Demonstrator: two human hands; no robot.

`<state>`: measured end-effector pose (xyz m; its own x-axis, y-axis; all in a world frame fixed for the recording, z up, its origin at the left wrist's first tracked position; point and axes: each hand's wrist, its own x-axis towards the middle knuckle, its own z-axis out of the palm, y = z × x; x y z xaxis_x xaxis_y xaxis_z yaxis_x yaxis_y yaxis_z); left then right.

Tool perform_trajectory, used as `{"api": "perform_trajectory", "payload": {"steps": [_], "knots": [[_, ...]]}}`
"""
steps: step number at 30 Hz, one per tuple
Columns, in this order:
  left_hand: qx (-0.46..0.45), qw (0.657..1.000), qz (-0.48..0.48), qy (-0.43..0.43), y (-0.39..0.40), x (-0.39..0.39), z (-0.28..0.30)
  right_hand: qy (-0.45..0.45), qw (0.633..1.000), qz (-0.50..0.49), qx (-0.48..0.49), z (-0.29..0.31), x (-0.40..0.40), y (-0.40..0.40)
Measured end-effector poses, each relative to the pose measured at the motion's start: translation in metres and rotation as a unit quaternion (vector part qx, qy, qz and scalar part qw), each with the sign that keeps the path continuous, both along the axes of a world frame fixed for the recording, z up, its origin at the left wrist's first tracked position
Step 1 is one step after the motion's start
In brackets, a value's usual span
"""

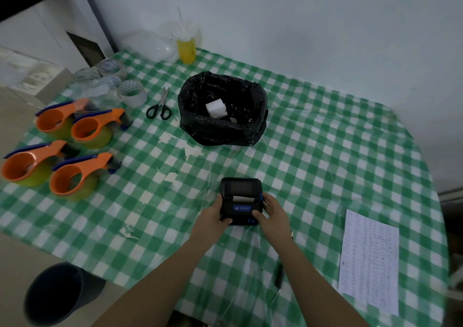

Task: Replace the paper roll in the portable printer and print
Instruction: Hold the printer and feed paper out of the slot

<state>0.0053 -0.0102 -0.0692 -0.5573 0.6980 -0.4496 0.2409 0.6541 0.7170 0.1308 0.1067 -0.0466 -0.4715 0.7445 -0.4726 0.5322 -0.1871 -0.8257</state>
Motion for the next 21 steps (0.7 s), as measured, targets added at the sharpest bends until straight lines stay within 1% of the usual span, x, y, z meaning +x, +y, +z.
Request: {"api": "perform_trajectory", "payload": {"steps": [9, 18, 21], "knots": [[0.012, 1.0, -0.003, 0.011, 0.0, -0.001, 0.0005, 0.004, 1.0, -0.005, -0.003, -0.0015, 0.0001, -0.0001], [0.006, 1.0, 0.003, 0.002, 0.0002, -0.0005, 0.0003, 0.008, 1.0, -0.005, -0.003, -0.0029, 0.0002, -0.0011], [0.005, 1.0, -0.006, 0.011, -0.0001, -0.0002, 0.0005, 0.01, 1.0, -0.006, -0.005, -0.0034, 0.0008, -0.0015]]}}
